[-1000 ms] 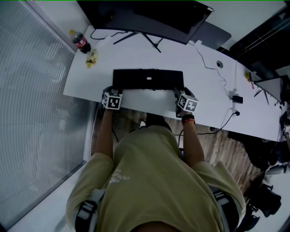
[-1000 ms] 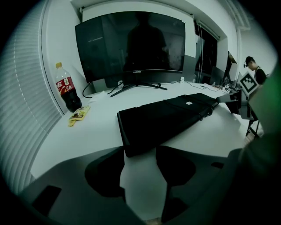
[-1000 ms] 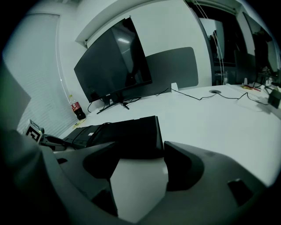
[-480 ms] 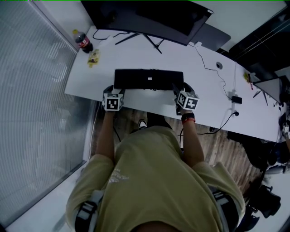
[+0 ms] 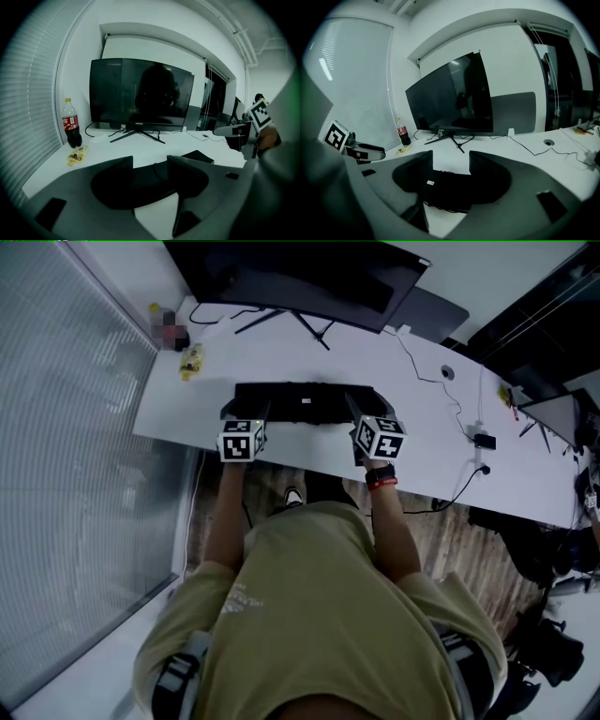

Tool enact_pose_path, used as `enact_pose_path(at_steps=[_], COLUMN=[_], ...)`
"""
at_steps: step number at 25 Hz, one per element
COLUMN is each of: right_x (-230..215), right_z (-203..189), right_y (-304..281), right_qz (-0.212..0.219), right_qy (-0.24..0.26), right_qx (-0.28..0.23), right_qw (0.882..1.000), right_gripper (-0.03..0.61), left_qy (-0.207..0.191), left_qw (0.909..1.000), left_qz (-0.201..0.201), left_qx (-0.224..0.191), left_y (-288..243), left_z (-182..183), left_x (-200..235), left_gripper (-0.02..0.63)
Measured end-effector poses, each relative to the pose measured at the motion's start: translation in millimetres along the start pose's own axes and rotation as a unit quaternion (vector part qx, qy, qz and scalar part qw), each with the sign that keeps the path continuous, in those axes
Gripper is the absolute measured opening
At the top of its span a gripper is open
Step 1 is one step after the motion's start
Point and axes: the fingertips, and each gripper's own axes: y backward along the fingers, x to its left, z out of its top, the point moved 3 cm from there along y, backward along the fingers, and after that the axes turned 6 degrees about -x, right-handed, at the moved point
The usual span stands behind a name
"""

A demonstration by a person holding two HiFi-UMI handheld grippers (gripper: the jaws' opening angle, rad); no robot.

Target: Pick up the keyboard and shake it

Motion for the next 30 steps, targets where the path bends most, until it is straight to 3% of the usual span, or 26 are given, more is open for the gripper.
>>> enact_pose_path(at_steps=[12,19,30], right_x=[41,52,51], right_z=[50,72,90], right_y=[20,32,40], right_qz=[0.034,0.039,0.030], right_qy=[0.022,0.021,0.037], right_qx=[-0.053,-0.090,-0.115], right_qw=[0.998,0.995,0.992], right_gripper=[0.150,0.086,0.035], left_qy=[-0.024,-0.002,-0.020], left_qw=[0.9957,0.9904,0.9846], left_qz=[-0.014,-0.019,-0.011], left_qx=[-0.088,-0.137,-0.174], left_y=[22,31,37], left_z=[63,98,110], left_x=[-38,-51,-55], left_gripper=[0.130,0.069,0.020])
